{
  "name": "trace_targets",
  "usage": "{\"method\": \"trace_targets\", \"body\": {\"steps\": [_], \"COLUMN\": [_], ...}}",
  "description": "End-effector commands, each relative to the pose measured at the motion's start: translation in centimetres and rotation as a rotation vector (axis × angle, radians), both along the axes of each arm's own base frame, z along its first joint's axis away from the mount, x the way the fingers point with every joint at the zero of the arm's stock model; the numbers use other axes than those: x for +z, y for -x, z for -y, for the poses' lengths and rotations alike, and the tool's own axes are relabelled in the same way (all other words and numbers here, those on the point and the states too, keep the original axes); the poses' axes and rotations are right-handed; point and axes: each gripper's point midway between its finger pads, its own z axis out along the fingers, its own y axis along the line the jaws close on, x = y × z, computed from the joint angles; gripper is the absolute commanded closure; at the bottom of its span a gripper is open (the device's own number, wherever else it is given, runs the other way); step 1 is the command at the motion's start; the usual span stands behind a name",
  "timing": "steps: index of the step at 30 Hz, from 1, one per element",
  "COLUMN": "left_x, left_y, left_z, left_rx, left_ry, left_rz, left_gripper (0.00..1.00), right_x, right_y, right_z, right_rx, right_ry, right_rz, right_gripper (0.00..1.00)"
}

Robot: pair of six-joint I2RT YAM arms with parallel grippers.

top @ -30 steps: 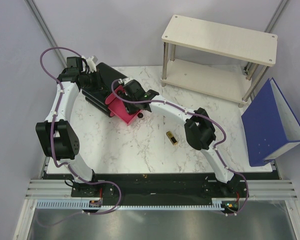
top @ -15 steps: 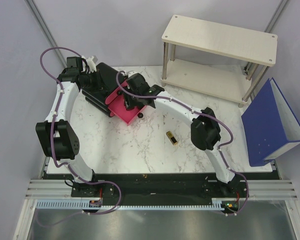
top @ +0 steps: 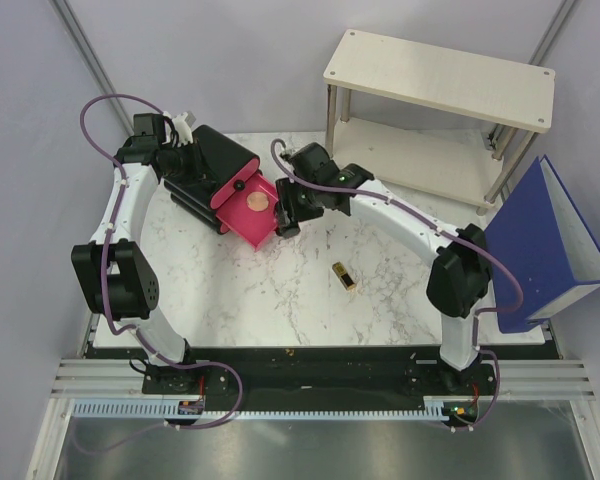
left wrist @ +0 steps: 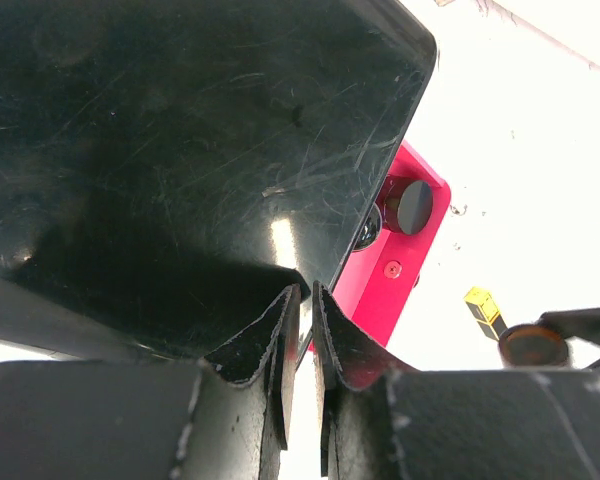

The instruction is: Organize the makeup

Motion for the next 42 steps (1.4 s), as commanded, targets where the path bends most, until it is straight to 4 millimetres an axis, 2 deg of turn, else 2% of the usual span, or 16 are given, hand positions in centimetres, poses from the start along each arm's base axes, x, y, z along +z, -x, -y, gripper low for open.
{"method": "trace_targets", "body": {"steps": [1,6,8,13,20,26,31,35,42], "left_x": [-8.4,-8.6,-8.6,-8.7,-8.6,-8.7,-8.7,-8.7,-8.7], "left_y": [6.3,6.3,6.4,6.5,6.5,6.5,6.5,6.5,6.5], "left_z": [-1.6,-1.7,-1.6,-1.6,-1.7,-1.8,-1.7,-1.7,-1.6], "left_rx": [-0.006,-0.005,-0.006,-0.006,-0.004,-0.002,-0.004,-0.006,-0.006], "left_ry": [-0.098,-0.098,-0.098,-0.099,-0.106,-0.11,-0.105,-0.103,-0.101], "left_rz": [-0.384,-0.387,-0.388,-0.39,-0.387,-0.389,-0.388,-0.39,-0.391], "left_gripper": [0.79,0.79,0.79,0.79,0.79,0.79,0.79,0.79,0.79], "right_x": [-4.1,-8.0,-8.7,-11.5,-14.8,-15.5,-15.4,-14.5,-12.0], "right_y": [6.0,9.2,10.8,14.3,16.6,17.1,16.3,15.0,13.2], "right_z": [2.9,5.5,6.8,8.5,9.5,9.5,9.5,9.0,8.0], "right_rx": [0.105,0.183,0.207,0.262,0.306,0.334,0.345,0.338,0.308], "right_ry": [0.134,0.295,0.364,0.453,0.569,0.62,0.659,0.657,0.621], "right_rz": [-0.236,-0.422,-0.513,-0.695,-0.751,-0.751,-0.693,-0.63,-0.519], "right_gripper": [0.58,0.6,0.6,0.6,0.58,0.5,0.34,0.27,0.27]}}
